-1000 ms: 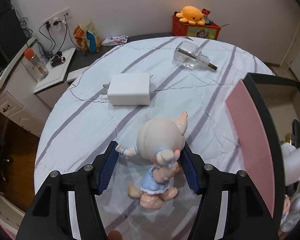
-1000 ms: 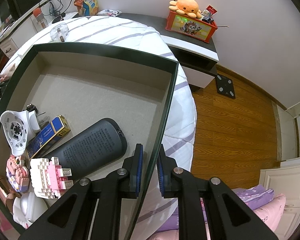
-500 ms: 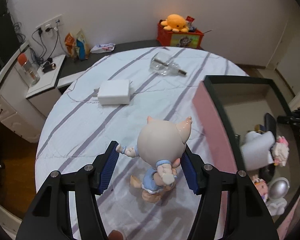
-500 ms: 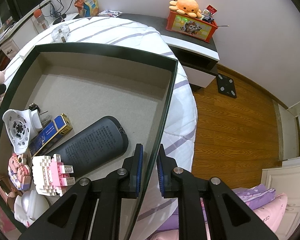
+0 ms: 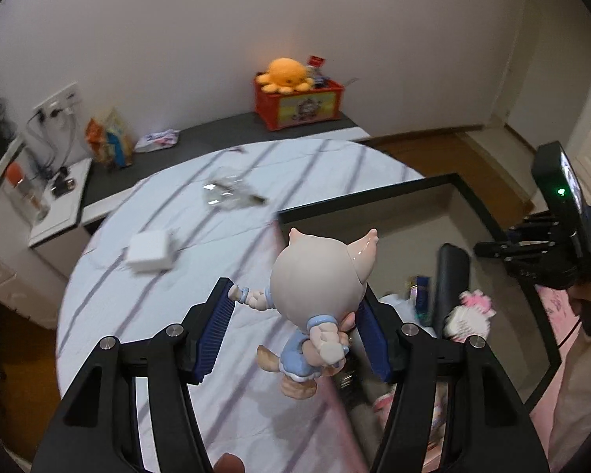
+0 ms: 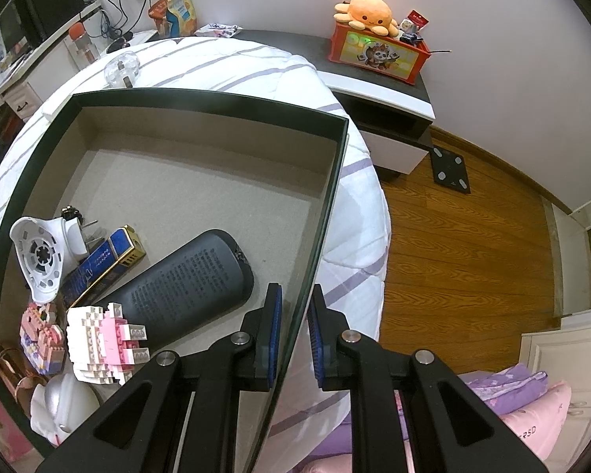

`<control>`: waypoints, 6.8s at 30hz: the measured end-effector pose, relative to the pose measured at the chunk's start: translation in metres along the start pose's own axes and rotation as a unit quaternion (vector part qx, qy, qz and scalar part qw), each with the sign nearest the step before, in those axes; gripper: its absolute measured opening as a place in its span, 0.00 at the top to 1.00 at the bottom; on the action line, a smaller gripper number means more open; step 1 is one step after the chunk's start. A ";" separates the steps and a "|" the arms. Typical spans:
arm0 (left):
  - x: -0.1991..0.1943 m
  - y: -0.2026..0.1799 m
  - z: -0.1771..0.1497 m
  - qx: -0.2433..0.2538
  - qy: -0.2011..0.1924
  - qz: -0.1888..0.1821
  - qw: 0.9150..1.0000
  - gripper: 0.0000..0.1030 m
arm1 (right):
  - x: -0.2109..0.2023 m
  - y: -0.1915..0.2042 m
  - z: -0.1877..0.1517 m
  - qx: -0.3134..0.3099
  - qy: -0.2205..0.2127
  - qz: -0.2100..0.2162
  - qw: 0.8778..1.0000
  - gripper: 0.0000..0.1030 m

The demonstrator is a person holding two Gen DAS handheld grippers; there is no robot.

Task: Organize rigid objects
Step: 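Carry the doll into the pink box and release it with the left gripper, then grasp the white charger with the left gripper and lift it, then carry the white charger into the pink box and open the left gripper, then move the left gripper to the clear glass bottle and grasp it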

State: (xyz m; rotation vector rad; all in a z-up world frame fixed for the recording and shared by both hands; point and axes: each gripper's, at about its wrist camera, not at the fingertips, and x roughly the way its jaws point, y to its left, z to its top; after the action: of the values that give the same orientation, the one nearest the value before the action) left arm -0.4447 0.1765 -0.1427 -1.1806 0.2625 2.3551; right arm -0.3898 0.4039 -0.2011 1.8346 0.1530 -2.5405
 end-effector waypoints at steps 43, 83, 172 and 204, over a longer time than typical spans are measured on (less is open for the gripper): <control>0.023 0.140 -0.027 -0.111 0.025 0.111 0.987 0.12 | 0.002 0.009 0.003 -0.008 0.007 -0.032 0.999 0.86; 0.098 0.139 -0.020 -0.076 0.084 0.097 0.989 0.35 | 0.015 0.005 0.020 -0.003 0.007 -0.035 0.999 0.86; -0.004 0.047 -0.023 -0.005 0.019 0.038 0.999 0.15 | 0.015 -0.003 -0.002 0.001 0.027 -0.017 0.999 0.87; 0.188 0.082 0.094 -0.094 0.084 0.074 0.989 0.40 | 0.016 0.004 0.010 -0.066 0.002 -0.021 0.998 0.87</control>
State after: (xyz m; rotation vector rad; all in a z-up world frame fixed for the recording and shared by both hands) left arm -0.6469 0.2054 -0.2386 -1.5004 0.1941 2.4531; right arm -0.4040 0.3999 -0.2135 1.8077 0.3536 -2.4873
